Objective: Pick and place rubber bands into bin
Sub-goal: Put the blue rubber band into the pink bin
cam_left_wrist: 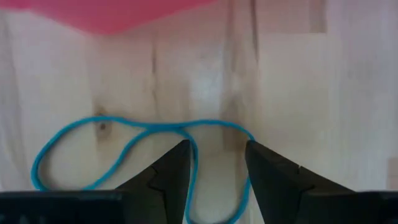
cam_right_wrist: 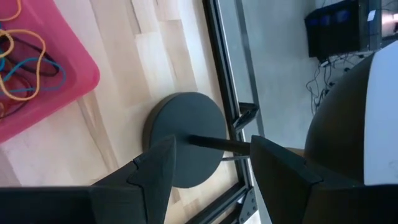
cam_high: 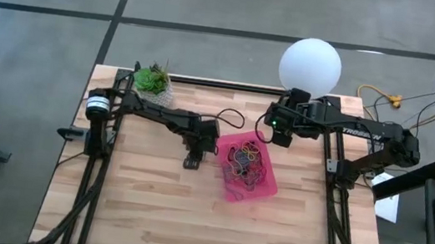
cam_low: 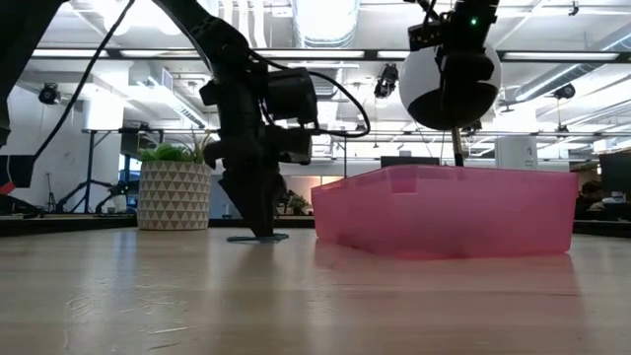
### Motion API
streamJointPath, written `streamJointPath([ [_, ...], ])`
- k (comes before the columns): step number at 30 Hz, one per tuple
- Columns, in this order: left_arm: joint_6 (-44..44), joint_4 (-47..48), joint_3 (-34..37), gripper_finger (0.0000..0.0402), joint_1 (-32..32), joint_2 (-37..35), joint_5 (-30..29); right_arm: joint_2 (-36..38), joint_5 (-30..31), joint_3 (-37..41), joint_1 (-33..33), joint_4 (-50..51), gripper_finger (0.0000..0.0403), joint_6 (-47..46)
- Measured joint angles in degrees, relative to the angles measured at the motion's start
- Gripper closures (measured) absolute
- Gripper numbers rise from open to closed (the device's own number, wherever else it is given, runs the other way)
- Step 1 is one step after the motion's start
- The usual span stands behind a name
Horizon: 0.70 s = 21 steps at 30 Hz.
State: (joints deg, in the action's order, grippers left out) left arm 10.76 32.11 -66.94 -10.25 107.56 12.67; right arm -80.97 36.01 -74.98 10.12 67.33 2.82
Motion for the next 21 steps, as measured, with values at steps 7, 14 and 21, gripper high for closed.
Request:
streamJointPath([
  [7,-1.3,-0.5,0.6,0.0260,0.0,1.1,7.6,0.0,0.2,0.0,1.0,-0.7,0.0209,0.5],
  [14,-1.5,-0.8,0.9,0.0260,0.3,1.4,15.1,0.0,0.2,0.0,1.7,-0.9,0.0209,2.0],
  [21,-0.3,-2.7,0.8,0.0260,1.0,1.2,4.5,0.0,0.2,0.0,2.3,-1.8,0.0209,2.4],
])
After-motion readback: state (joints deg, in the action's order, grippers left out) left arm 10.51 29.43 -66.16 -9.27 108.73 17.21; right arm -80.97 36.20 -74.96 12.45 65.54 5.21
